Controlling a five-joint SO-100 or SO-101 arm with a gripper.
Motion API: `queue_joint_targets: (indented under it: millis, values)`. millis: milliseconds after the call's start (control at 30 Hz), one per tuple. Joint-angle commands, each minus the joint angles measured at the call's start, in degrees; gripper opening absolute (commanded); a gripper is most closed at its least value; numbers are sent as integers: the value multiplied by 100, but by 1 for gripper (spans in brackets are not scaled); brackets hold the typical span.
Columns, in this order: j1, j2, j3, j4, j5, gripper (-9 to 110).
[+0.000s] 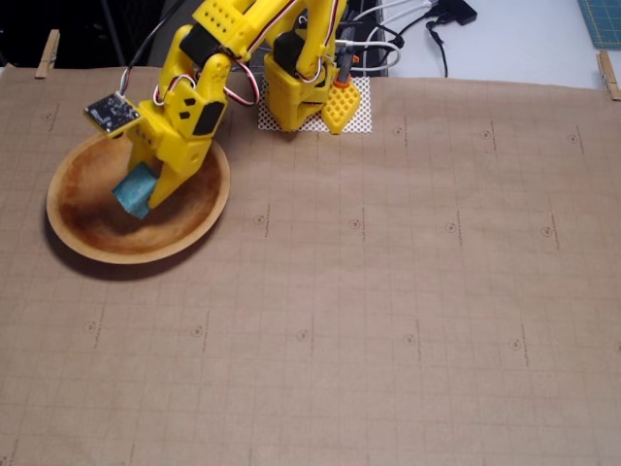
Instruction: Grasp a blue block and put it in the bowl.
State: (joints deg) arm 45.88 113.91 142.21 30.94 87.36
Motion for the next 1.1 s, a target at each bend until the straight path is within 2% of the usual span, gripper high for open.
queue_joint_targets:
  millis: [0, 300, 700, 867, 1067]
  values:
    - [9, -202, -457, -466, 26, -3]
    - [9, -1011, -492, -1187, 18, 0]
    - [9, -1037, -492, -1195, 9, 36]
    - [-9, -1002, -492, -1143, -44, 44]
    - [-149, -826, -483, -1125, -44, 44]
